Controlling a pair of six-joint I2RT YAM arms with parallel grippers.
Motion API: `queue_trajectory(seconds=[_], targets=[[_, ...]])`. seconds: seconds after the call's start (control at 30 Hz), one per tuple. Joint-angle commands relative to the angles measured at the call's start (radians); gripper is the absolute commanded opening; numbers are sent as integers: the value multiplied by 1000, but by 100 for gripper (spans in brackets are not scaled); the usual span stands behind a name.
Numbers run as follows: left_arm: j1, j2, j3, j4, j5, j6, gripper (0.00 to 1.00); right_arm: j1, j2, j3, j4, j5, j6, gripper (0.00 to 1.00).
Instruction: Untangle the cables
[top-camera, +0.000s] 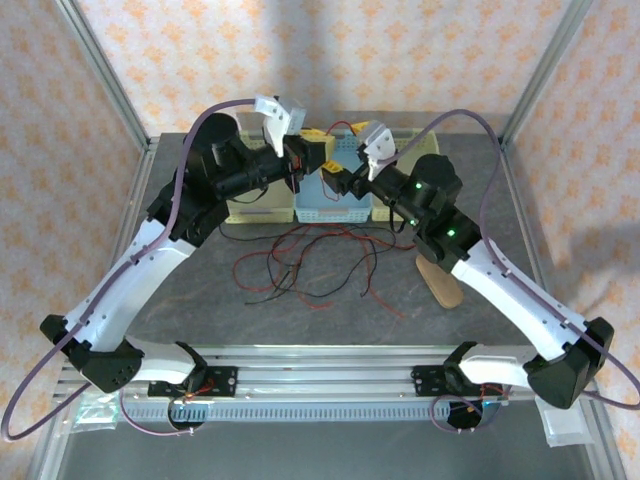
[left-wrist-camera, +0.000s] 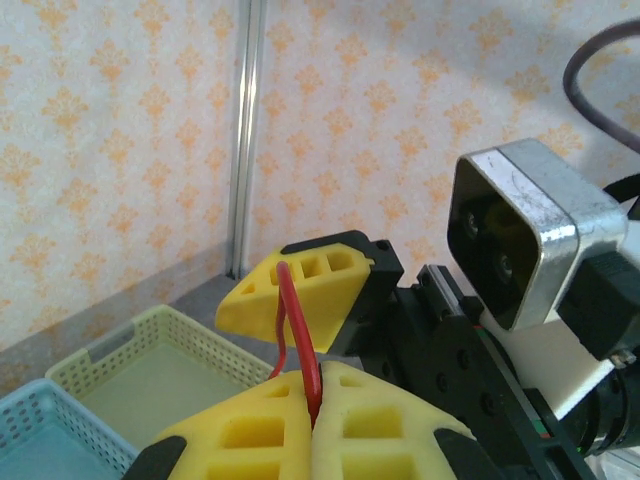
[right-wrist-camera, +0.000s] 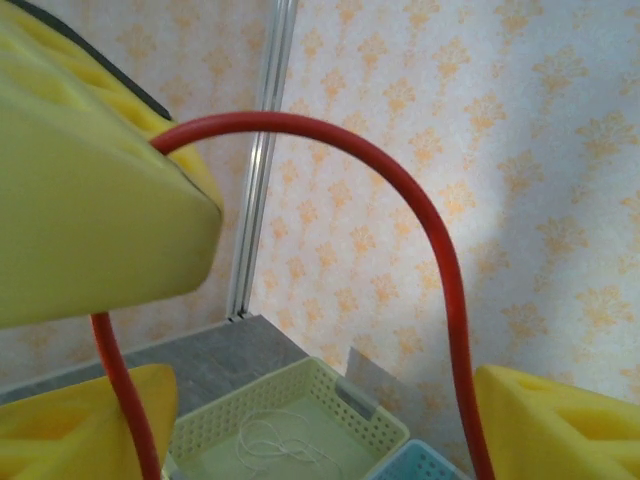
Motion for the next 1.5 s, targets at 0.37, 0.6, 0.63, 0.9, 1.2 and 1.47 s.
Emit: queue_trajectory(seconds=[0.37, 0.6, 0.63, 0.9, 1.2, 1.47], targets=[[-2, -57, -28, 69, -40, -24, 0, 4, -22, -46, 81, 48, 82, 51], [-2, -76, -49, 91, -74, -33, 0, 4, -22, -82, 75, 46, 101, 43], [-1, -77, -52, 92, -76, -34, 0, 4, -22, -85, 74, 46, 107, 40], [-2, -84, -75, 107, -87, -45, 0, 4, -46, -82, 69, 44, 163, 20], [-2, -68, -112, 113, -181, -70, 52, 4, -31, -1, -79, 57, 249, 0], [1, -6, -205, 31, -365, -121, 99, -124, 135, 171, -375, 233, 346, 0]])
